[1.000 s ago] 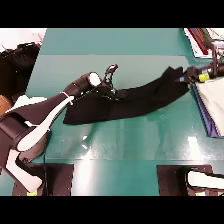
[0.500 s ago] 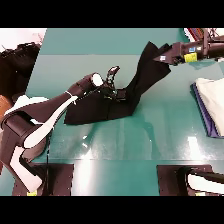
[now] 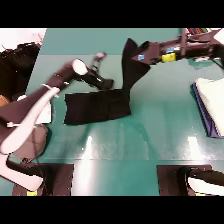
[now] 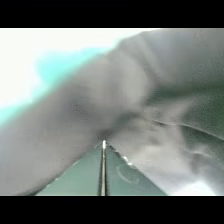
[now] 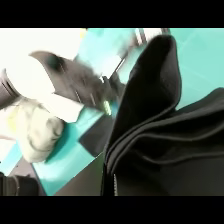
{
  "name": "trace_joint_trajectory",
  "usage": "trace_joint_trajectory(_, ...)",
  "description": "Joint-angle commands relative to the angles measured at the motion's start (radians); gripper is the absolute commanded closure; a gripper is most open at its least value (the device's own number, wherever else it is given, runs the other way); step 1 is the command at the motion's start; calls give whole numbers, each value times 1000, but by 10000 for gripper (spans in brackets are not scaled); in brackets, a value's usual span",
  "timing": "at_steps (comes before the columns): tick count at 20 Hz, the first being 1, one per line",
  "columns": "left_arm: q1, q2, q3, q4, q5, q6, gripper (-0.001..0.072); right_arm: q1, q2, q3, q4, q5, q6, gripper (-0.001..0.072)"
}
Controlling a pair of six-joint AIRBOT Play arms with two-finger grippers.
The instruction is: Fold the shirts.
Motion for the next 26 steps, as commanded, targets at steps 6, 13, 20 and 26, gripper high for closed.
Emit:
trace_joint_trajectory(6, 398, 401, 1, 207, -119, 26, 679, 465, -287, 52, 0, -396, -63, 669)
trace_joint_trajectory(13, 454, 441, 1, 203, -180, 26, 679, 461, -441, 240, -144, -96, 8, 214)
trace_joint_trajectory(20, 454, 441, 1, 179, -222, 26, 680, 150, -179, -243, -295, -117, 93, 206)
trace_joint_trajectory(26, 454, 438, 0, 150, -219, 26, 679, -57, -227, -467, -61, -205, 57, 19)
